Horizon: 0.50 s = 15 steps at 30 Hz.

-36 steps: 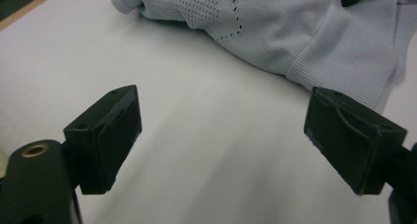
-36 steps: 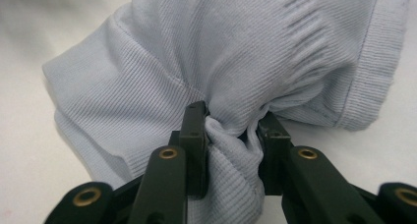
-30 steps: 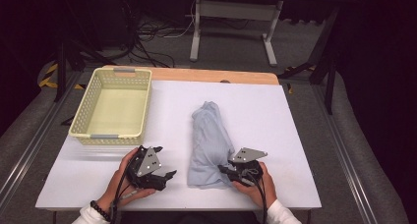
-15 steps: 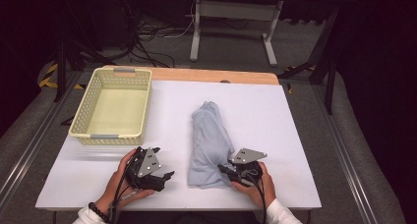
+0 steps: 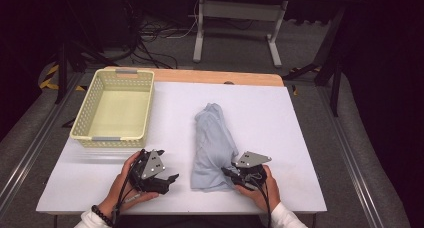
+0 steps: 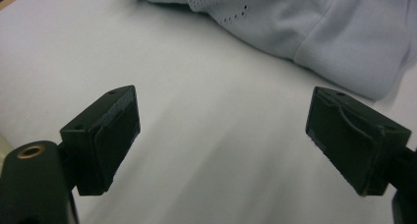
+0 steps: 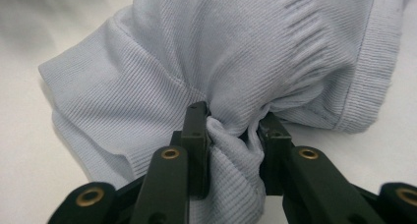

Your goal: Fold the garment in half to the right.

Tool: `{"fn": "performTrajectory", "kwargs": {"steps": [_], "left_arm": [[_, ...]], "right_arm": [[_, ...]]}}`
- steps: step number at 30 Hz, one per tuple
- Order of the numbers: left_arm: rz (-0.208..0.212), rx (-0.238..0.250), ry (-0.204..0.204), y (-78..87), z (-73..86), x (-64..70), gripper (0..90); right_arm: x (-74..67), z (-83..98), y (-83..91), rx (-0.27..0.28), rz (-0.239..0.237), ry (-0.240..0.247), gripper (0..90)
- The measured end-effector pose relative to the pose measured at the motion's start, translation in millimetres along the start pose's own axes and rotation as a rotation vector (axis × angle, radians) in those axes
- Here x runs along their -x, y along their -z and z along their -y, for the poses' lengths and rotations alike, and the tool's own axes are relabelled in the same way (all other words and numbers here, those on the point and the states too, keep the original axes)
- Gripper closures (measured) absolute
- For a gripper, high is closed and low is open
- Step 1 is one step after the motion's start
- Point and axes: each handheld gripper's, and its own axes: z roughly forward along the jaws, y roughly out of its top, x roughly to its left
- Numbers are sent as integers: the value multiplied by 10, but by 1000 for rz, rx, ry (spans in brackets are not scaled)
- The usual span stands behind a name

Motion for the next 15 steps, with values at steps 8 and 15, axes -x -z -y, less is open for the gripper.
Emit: {"fn": "performTrajectory", "kwargs": {"steps": [8, 15], "left_arm": [[53, 68, 58, -94, -310, -29, 167], [23, 79, 72, -391, -668, -82, 153]], "right_arm": [[-16, 5, 1, 1, 14, 3, 710], [-10, 8, -1, 3, 9, -2, 708]]}}
